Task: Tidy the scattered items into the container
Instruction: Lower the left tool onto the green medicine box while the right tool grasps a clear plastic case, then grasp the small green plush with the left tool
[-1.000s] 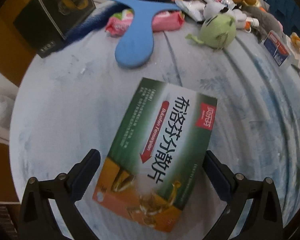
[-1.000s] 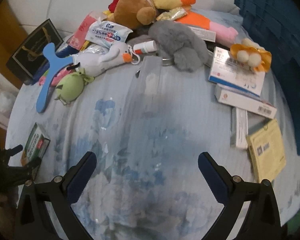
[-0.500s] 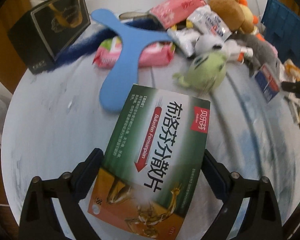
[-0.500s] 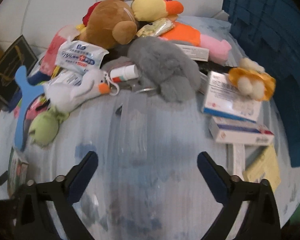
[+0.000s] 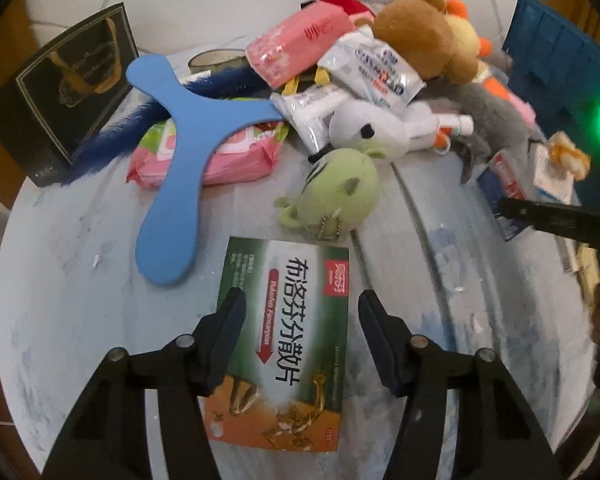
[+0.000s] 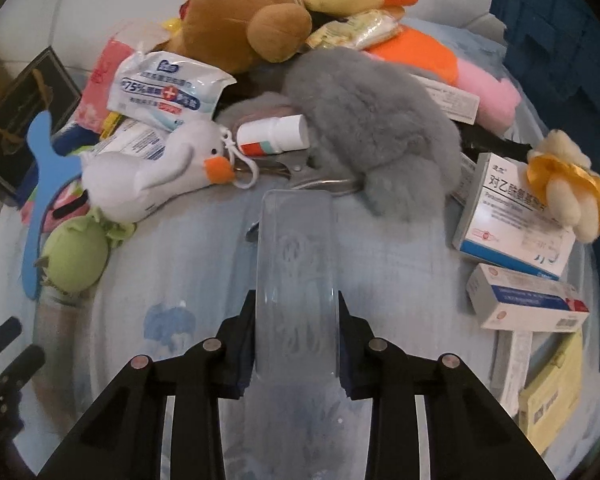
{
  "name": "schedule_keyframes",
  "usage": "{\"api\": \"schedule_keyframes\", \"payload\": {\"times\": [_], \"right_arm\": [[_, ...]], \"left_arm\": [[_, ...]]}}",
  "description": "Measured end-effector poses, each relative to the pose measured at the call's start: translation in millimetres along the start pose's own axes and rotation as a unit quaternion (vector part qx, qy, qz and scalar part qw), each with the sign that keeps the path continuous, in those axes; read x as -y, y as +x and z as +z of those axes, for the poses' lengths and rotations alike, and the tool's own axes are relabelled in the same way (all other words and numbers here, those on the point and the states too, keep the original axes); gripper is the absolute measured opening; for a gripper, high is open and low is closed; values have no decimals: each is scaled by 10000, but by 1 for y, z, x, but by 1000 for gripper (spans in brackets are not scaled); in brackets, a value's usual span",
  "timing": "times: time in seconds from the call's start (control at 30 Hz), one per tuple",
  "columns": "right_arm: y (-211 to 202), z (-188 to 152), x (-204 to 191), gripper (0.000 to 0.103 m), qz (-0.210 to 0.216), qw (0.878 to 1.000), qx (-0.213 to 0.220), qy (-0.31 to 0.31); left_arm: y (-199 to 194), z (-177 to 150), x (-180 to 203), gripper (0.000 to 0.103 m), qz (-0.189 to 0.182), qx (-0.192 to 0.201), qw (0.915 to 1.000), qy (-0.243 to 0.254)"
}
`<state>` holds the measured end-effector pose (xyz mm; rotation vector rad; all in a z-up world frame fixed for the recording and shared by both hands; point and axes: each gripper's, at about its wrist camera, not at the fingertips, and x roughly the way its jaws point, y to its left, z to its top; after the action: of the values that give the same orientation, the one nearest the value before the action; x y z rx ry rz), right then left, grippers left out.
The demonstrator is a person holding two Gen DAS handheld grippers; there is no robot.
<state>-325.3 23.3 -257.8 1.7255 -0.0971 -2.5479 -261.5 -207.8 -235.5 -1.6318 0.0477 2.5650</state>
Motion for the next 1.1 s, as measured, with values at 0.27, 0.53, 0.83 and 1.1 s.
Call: {"api": "schedule_keyframes", "payload": {"times": [0.27,0.53,0.83,1.1], "right_arm": [[-11,-34,2,32,207,9997,-154,-3],[-24,-46,-5,32,396,9992,-48,-87],[-23,-35,9,32,397,9992,7,21],[-5,-30,13,33,404,9991,-140,15]], "left_arm": [[3,-7,-14,81,278,-156,9995,-38],[-9,13,-3,81,85,105,9997,180],[29,60,44,84,259,151,9971,706],[52,59,44,51,359,106,9974,611]]}}
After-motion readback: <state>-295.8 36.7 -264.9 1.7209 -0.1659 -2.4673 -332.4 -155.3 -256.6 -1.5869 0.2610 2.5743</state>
